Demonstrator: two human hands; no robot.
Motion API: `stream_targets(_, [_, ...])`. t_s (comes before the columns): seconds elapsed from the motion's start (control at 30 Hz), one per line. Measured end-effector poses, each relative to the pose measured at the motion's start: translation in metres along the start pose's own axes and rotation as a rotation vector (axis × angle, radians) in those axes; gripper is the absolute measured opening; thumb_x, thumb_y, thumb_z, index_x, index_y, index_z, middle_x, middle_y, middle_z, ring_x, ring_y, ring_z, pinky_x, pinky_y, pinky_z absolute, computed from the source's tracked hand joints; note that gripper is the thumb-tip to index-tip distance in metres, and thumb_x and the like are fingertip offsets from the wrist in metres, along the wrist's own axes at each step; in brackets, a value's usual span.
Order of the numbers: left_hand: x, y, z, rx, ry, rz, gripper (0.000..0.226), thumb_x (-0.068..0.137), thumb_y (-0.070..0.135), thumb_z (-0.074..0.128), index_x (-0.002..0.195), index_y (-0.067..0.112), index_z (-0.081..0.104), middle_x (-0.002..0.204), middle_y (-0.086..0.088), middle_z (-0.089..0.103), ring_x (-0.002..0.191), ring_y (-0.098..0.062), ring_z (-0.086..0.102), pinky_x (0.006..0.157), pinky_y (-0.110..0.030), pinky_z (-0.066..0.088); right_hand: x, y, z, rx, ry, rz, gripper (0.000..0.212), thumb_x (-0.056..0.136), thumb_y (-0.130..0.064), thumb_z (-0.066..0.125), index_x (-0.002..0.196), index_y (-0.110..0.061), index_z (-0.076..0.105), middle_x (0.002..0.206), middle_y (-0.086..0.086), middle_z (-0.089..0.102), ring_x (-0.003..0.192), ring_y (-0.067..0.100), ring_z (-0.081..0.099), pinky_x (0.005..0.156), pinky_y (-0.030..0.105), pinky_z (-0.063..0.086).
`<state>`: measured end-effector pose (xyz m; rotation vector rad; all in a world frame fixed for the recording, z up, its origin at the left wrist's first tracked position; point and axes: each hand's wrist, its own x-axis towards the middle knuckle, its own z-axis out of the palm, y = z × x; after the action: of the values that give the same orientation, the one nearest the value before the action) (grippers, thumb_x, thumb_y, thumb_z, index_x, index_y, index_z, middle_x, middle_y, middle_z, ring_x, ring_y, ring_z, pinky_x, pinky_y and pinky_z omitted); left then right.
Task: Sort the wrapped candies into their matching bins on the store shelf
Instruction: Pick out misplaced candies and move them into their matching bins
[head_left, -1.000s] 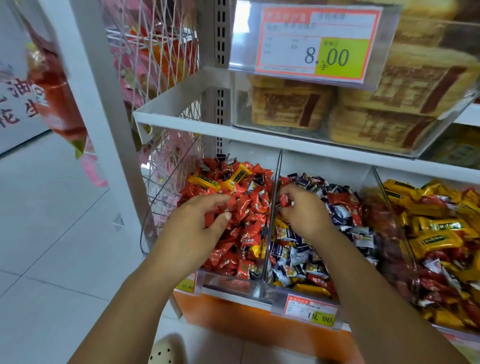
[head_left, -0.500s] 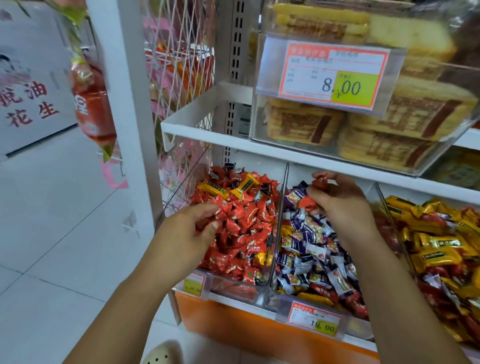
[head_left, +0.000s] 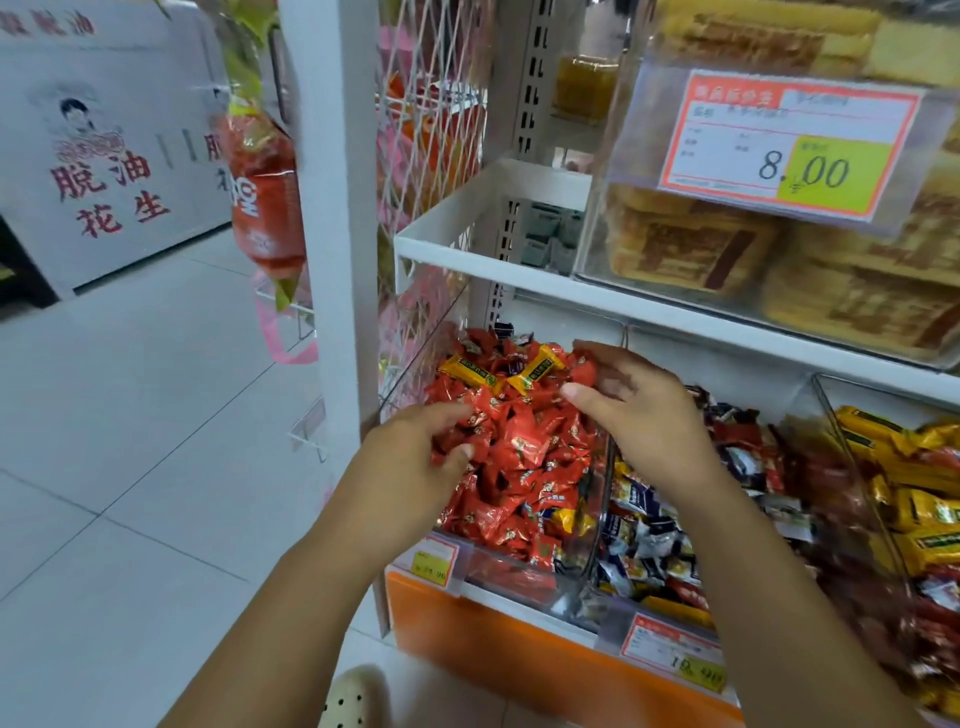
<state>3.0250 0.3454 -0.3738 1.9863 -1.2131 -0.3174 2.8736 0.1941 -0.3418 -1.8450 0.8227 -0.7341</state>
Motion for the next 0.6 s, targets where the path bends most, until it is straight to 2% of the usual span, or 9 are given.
stream_targets(0.07, [0.001,-0.002,0.001,0.022,-0.011,0.004,0.041,0.093,0.027,0.06,0.132,0.033,0.054,0.134,0.013,0.053,0.109,0.007,0.044,0.09,-0.007,0.03,0.003,0.001,-0.004,0.021,0.016,0.01,0.039,0.088,-0.012,0.067,0.119,-0.034,0.06,0.102,-0.026,0.061,0.084,-0.026,0.055,0.072,-0.002,0.043])
stream_targets(0.1, [0.002,-0.004,0.001,0.031,-0.018,0.007,0.041,0.092,0.027,0.061,0.132,0.033,0.054,0.133,0.012,0.053,0.108,0.006,0.044,0.087,-0.005,0.03,0.004,0.002,-0.004,-0.013,0.019,0.016,0.038,0.088,-0.011,0.067,0.118,-0.033,0.061,0.102,-0.023,0.063,0.084,-0.024,0.056,0.073,-0.001,0.044])
stream_targets(0.2, [0.005,-0.004,0.003,0.044,-0.029,0.003,0.047,0.091,0.028,0.063,0.136,0.032,0.051,0.137,0.01,0.051,0.115,-0.001,0.048,0.091,-0.008,0.031,0.006,-0.001,-0.004,-0.172,-0.083,0.04,0.044,0.084,-0.014,0.072,0.123,-0.031,0.061,0.108,-0.013,0.065,0.095,-0.008,0.061,0.092,0.016,0.048])
stream_targets(0.27, [0.007,-0.003,0.006,0.058,-0.031,0.0,0.051,0.09,0.029,0.064,0.139,0.03,0.047,0.14,0.009,0.047,0.123,-0.006,0.046,0.094,-0.011,0.027,0.012,-0.007,-0.004,-0.251,-0.202,0.04,0.049,0.082,-0.023,0.074,0.127,-0.033,0.058,0.115,-0.014,0.062,0.099,-0.004,0.06,0.092,0.018,0.048])
stream_targets(0.37, [0.011,0.0,0.011,0.094,-0.036,0.023,0.052,0.091,0.026,0.062,0.14,0.029,0.045,0.142,0.008,0.043,0.128,-0.008,0.042,0.096,-0.011,0.024,0.04,-0.012,0.005,-0.518,-0.187,-0.006,0.033,0.095,-0.03,0.057,0.128,-0.033,0.058,0.129,-0.008,0.057,0.105,0.018,0.062,0.085,0.026,0.049])
stream_targets(0.47, [0.014,-0.001,0.013,0.119,-0.034,0.049,0.05,0.094,0.022,0.057,0.142,0.027,0.043,0.147,0.007,0.038,0.133,-0.01,0.036,0.102,-0.012,0.021,0.078,0.002,0.024,-0.816,-0.261,-0.072,0.04,0.1,-0.009,0.042,0.132,-0.027,0.056,0.141,0.002,0.048,0.113,0.022,0.056,0.086,0.023,0.043])
stream_targets(0.53, [0.015,-0.004,0.012,0.119,-0.036,0.047,0.049,0.096,0.021,0.054,0.143,0.027,0.041,0.15,0.008,0.035,0.136,-0.011,0.033,0.106,-0.016,0.022,0.093,0.013,0.032,-1.03,-0.352,-0.06,0.045,0.095,-0.006,0.048,0.132,-0.032,0.054,0.136,0.005,0.048,0.111,0.023,0.052,0.087,0.028,0.045])
stream_targets(0.6, [0.015,-0.007,0.01,0.113,-0.028,0.046,0.048,0.096,0.02,0.053,0.143,0.026,0.042,0.15,0.008,0.035,0.136,-0.011,0.034,0.106,-0.016,0.022,0.098,0.012,0.032,-1.17,-0.323,-0.081,0.034,0.093,-0.019,0.057,0.124,-0.032,0.058,0.12,0.003,0.051,0.111,0.024,0.05,0.084,0.03,0.043])
